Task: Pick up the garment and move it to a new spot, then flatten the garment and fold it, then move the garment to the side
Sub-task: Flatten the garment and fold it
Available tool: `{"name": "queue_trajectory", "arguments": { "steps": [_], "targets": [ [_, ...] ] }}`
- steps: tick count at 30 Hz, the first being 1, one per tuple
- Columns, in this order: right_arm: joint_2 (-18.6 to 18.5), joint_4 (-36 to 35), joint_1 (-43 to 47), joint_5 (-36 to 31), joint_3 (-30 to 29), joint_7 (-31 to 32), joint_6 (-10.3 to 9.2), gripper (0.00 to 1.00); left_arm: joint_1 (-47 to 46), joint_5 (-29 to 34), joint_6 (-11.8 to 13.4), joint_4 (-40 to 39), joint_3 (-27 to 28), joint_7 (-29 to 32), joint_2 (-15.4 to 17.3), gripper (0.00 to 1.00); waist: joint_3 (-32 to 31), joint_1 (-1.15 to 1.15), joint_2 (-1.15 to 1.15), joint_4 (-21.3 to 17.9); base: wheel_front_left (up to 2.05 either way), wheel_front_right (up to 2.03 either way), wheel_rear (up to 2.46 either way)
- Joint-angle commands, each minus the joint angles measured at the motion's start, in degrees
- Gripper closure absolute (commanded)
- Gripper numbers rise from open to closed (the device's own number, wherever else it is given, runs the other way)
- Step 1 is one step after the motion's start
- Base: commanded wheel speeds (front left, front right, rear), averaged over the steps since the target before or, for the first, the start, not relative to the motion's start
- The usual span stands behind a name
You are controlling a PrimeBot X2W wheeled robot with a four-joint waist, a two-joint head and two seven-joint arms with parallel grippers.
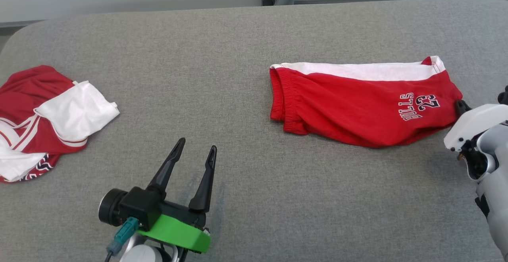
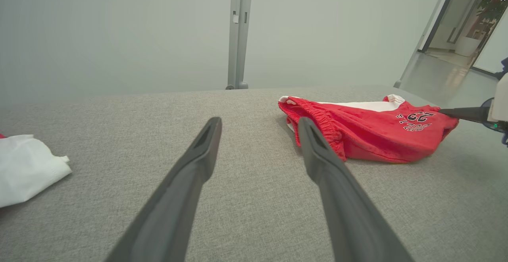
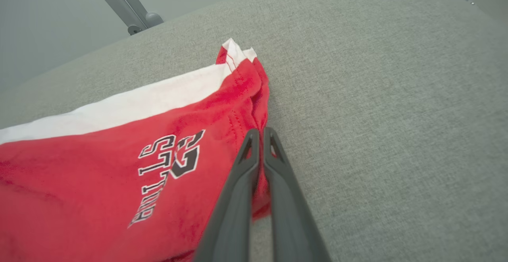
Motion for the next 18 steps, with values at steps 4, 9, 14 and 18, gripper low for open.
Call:
{"name": "queue_trajectory", "arguments": {
  "steps": [4, 9, 14, 18],
  "targets": [
    [1.0, -5.17, -0.63, -0.87, 2.55, 1.2, -0.07, 1.0, 1.26, 0.62, -0.17, 0.5, 0.32, 0.02, -0.29, 0.0, -0.92, 0.0, 0.0, 0.18, 0.0, 0.0, 0.0],
    [2.6, -12.17, -1.61, -1.89, 5.95, 3.5, -0.07, 1.0, 1.72, 0.99, -0.17, 0.85, 0.68, 0.02, -1.1, 0.0, -1.94, 0.0, 0.0, 0.19, 0.0, 0.0, 0.0],
    [4.44, -17.08, -2.54, -2.56, 8.76, 6.0, -0.07, 1.0, 1.89, 1.05, -0.17, 1.14, 0.53, 0.02, -1.46, 0.0, -2.59, 0.0, 0.0, 0.42, 0.0, 0.0, 0.0],
    [6.61, -20.84, -2.72, -2.95, 11.25, 7.8, -0.07, 1.0, 1.3, 0.95, -0.17, 1.43, 0.11, 0.02, -1.68, 0.0, -2.96, 0.0, 0.0, 1.29, 0.0, 0.0, 0.0]
  ]
}}
